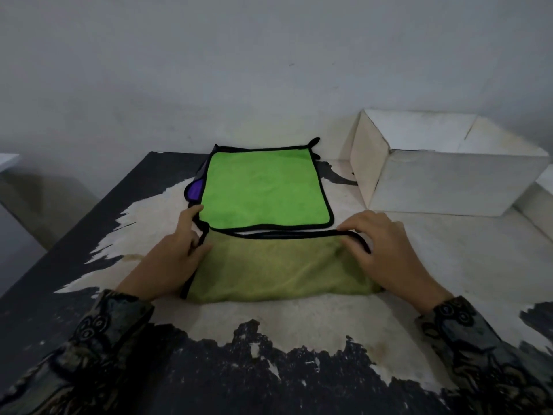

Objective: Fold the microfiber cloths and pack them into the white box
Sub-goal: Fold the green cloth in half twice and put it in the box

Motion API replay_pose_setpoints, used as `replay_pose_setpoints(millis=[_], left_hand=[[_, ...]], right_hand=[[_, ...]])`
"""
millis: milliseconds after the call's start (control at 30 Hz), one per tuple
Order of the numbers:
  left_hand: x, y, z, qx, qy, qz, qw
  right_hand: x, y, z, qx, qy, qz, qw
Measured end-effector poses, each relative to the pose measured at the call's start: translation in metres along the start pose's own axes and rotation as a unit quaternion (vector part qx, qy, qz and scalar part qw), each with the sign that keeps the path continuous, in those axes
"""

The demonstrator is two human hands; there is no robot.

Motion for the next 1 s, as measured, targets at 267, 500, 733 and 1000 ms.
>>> replay_pose_setpoints(millis=[267,500,733,1000], left_hand=[[0.0,0.003,0.001,-0.006,-0.019,0.09,0.996],[0.003,0.006,-0.004,0.0,-0.024,0.202,0.979],[0.001,0.016,-0.006,0.017,-0.037,0.25,0.967],[-0.006,0.017,-0.005,0.04,-0.003,0.022,0.999]], right_hand=[[0.003,-0.053,-0.031,0.28,0.043,-0.082,0.956],[0.001,-0.052,-0.033,0.323,0.05,-0.137,0.935],[0.004,-0.049,-0.035,0.329,0.051,-0.143,0.932],[0.007,-0.046,-0.031,0.303,0.05,-0.102,0.946]])
Point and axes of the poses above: each hand's wrist, its own z-axis towards the middle knuckle, its own y-axis out of the back of the hand, x = y × z, the point moved 8 cm from there along z, towards the middle knuckle, and after that the axes turned 5 degrees about -x, right-handed, at the moved point
